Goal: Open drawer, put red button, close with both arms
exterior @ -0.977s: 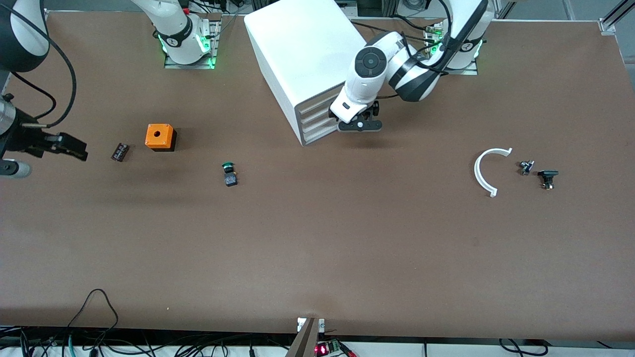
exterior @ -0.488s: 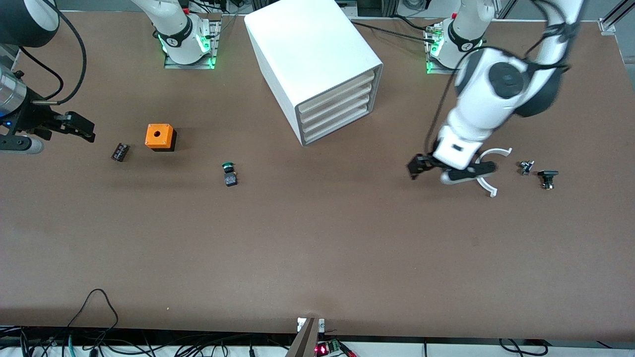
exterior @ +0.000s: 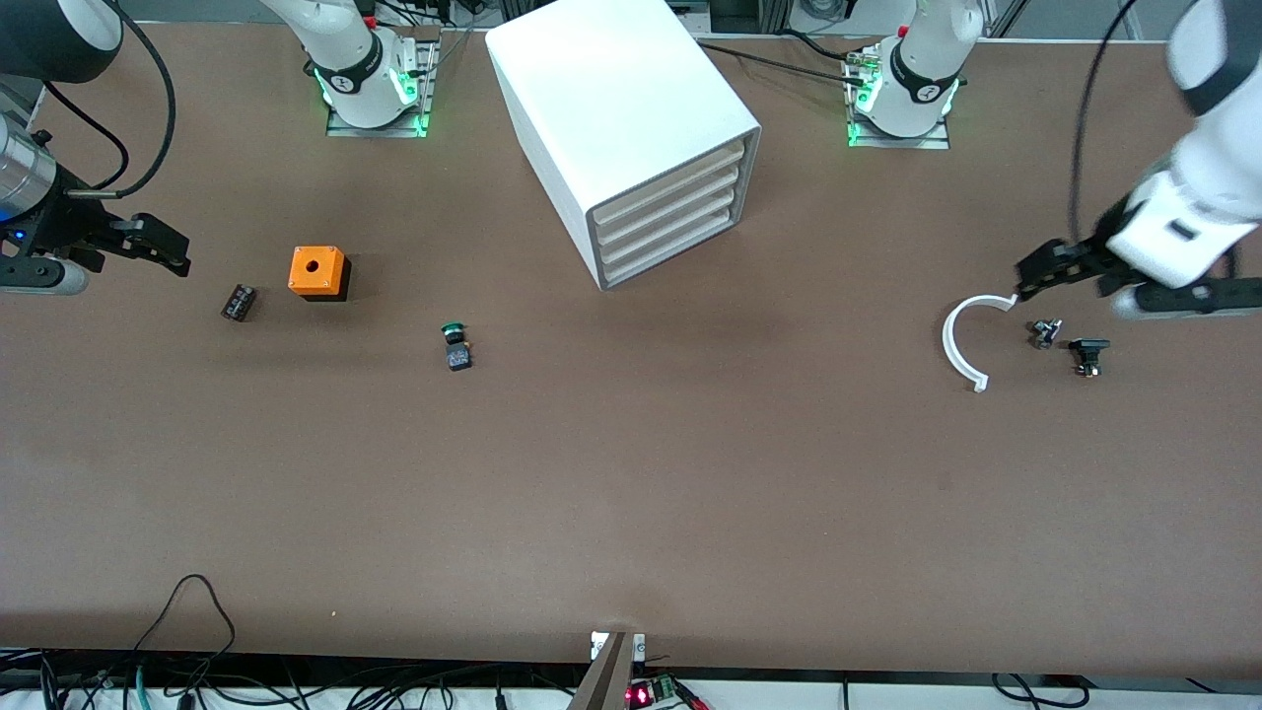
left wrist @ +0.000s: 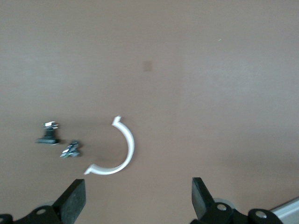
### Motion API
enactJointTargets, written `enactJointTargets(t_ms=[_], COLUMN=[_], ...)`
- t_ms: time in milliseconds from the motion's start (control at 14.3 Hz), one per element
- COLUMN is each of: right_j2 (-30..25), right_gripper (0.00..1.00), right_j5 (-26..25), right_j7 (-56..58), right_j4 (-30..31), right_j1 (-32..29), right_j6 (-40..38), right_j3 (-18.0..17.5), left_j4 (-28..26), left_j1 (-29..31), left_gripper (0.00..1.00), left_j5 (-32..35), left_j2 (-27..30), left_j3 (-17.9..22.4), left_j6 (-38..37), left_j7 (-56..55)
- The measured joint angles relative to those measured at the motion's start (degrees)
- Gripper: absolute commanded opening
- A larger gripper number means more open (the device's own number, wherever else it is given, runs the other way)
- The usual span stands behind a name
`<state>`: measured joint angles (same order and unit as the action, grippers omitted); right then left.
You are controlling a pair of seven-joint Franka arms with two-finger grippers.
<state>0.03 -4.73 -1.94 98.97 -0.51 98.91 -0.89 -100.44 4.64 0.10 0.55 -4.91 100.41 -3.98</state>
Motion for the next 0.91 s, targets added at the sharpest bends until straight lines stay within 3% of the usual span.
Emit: enactJointTargets(t_ms=[209,907], right_j2=[-0.01,-0.03], right_gripper=[1.0,1.0], right_j5=[0.0,0.87], right_j7=[0.0,0.03], right_j4=[0.0,-0.25], right_j1=[0.0,0.01], right_j6=[0.55,0.97], right_j3=[0.04,0.07], left_j4=[0.36,2.11], left_j1=[-0.11,-0.7], left_gripper=[1.0,1.0], left_j5=[0.21,1.1], left_j2=[1.26,1.47], left_j3=[1.81,1.44], left_j6=[-2.79,-6.76], left_j7=[2.06,2.15])
